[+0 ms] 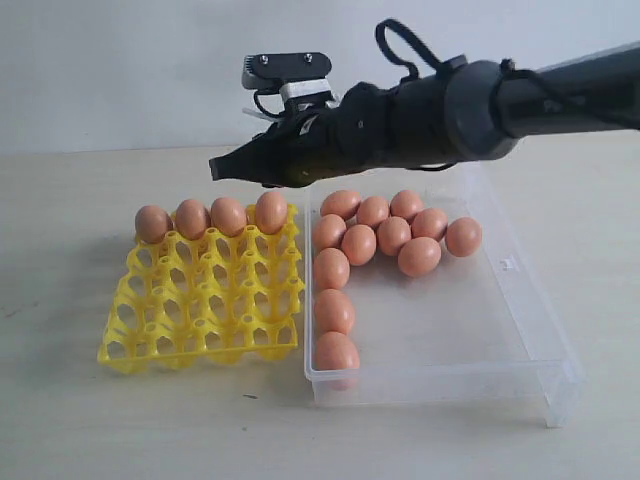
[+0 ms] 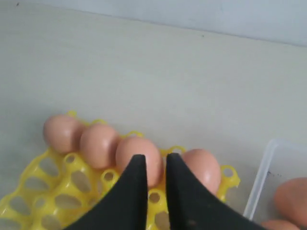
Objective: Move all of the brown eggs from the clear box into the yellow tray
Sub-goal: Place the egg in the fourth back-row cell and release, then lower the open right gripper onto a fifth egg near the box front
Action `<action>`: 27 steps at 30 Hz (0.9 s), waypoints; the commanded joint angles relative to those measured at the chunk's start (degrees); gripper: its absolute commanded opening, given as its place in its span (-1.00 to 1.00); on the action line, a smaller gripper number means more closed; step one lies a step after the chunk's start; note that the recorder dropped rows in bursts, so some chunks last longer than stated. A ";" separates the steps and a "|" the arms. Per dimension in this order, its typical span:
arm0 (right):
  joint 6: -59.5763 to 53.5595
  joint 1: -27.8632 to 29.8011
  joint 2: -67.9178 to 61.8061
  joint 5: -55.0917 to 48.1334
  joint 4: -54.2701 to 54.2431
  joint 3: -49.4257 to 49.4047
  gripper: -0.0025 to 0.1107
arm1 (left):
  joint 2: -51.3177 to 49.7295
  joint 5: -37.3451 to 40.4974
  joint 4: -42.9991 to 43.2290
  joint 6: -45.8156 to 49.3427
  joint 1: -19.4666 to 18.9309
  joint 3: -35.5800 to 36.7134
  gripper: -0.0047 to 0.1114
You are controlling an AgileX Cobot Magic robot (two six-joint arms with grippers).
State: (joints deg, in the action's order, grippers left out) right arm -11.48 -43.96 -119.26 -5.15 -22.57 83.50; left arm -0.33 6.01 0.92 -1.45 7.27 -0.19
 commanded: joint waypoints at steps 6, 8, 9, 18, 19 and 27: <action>-2.18 6.10 8.37 -34.94 2.30 0.38 -0.96 | 0.33 -0.13 -0.42 -0.21 0.15 0.19 -0.92; -2.18 7.03 8.62 -42.25 2.80 0.38 -0.96 | 0.33 -0.13 -0.42 -0.21 0.15 0.19 -0.92; -2.18 7.48 8.62 -46.24 2.80 0.38 -0.96 | 0.33 -0.13 -0.42 -0.21 0.15 0.19 -0.92; -5.39 7.35 8.49 -60.31 2.85 0.25 -0.53 | 0.33 -0.13 -0.42 -0.21 0.15 0.19 -0.92; -5.39 7.35 8.49 -60.54 2.72 0.25 -0.45 | 0.33 -0.13 -0.42 -0.21 0.15 0.19 -0.92; -6.43 7.35 8.41 -61.72 -1.87 0.25 0.06 | 0.33 -0.13 -0.42 -0.21 0.15 0.19 -0.92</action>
State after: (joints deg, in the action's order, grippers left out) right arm -17.03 -36.69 -111.29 -66.28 -23.40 83.50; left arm -0.33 6.01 0.92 -1.45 7.27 -0.19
